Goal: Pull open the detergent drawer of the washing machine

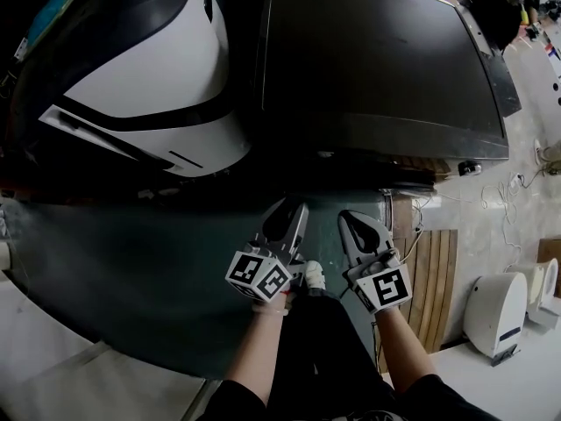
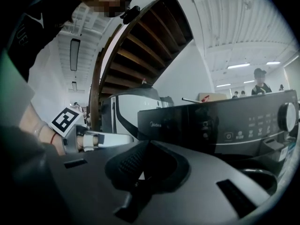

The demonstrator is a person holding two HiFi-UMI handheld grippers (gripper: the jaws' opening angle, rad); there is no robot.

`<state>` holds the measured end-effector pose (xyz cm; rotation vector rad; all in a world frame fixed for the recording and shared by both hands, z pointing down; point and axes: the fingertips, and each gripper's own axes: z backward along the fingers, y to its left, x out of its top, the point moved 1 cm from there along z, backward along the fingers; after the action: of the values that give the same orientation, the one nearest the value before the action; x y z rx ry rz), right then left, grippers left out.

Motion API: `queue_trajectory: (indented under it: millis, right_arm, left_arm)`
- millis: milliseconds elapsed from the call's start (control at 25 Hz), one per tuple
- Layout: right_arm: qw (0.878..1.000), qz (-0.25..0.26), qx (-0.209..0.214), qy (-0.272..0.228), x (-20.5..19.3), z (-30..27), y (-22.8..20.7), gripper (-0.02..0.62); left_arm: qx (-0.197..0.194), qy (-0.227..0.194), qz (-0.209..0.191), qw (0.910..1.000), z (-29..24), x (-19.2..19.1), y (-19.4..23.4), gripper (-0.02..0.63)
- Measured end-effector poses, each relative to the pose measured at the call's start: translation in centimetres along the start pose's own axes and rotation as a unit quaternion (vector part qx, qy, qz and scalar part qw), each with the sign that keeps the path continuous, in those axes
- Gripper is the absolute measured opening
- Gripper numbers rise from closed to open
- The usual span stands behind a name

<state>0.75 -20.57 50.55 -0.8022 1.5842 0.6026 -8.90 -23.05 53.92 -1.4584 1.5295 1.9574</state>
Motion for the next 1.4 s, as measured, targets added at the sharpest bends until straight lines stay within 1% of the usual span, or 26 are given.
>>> queue_trajectory:
  millis: [160, 280, 360, 520, 600, 800, 960, 1040, 1160, 1280, 1400]
  right_arm:
    - [1.000, -0.019, -0.002, 0.005, -0.6, -1.0, -0.5, 0.012]
    - [1.000, -0.012, -0.002, -0.001, -1.3, -2.0, -0.9, 0.012]
    - [1.000, -0.006, -0.001, 0.004, -2.0, -2.6, -1.0, 0.012]
    - [1.000, 0.006, 0.001, -0.003, -2.7, -3.5, -1.1, 0.012]
    - [1.000, -0.001, -0.002, -0.008, -2.5, -4.0, -1.2, 0.012]
    - [1.000, 0.003, 0.001, -0.003, -3.2, -4.4, -1.7, 0.012]
    - [1.000, -0.021, -0.007, 0.017, -3.5, -4.6, -2.0, 0.012]
    - [1.000, -0.017, -0.006, 0.007, -3.5, -4.7, -2.2, 0.012]
    - [1.000, -0.026, -0.006, 0.010, -3.3, -5.0, -2.3, 0.012]
    - [1.000, -0.006, -0.003, -0.005, -3.3, -4.9, -2.5, 0.012]
    - [1.000, -0.002, -0.003, -0.004, -3.4, -4.9, -2.6, 0.012]
  left_arm:
    - [-0.019, -0.015, 0.037, 0.9990, -1.4, -0.3, 0.4, 0.094]
    - [-0.030, -0.030, 0.065, 0.9970, -2.4, -0.5, 1.1, 0.094]
    - [-0.035, -0.040, 0.082, 0.9952, -2.9, -0.7, 1.5, 0.094]
    - [-0.052, -0.056, 0.103, 0.9917, -3.8, -1.0, 1.9, 0.094]
    - [-0.062, -0.067, 0.114, 0.9893, -4.2, -0.9, 1.9, 0.094]
    - [-0.087, -0.099, 0.157, 0.9787, -5.2, -0.3, 2.6, 0.094]
    - [-0.115, -0.113, 0.181, 0.9701, -6.0, 0.2, 2.7, 0.095]
    - [-0.123, -0.124, 0.194, 0.9654, -6.3, 0.4, 2.8, 0.107]
    - [-0.132, -0.141, 0.210, 0.9584, -6.6, 0.8, 2.9, 0.127]
    - [-0.144, -0.151, 0.224, 0.9520, -6.9, 1.0, 2.8, 0.129]
    - [-0.157, -0.160, 0.235, 0.9459, -7.1, 1.2, 2.7, 0.129]
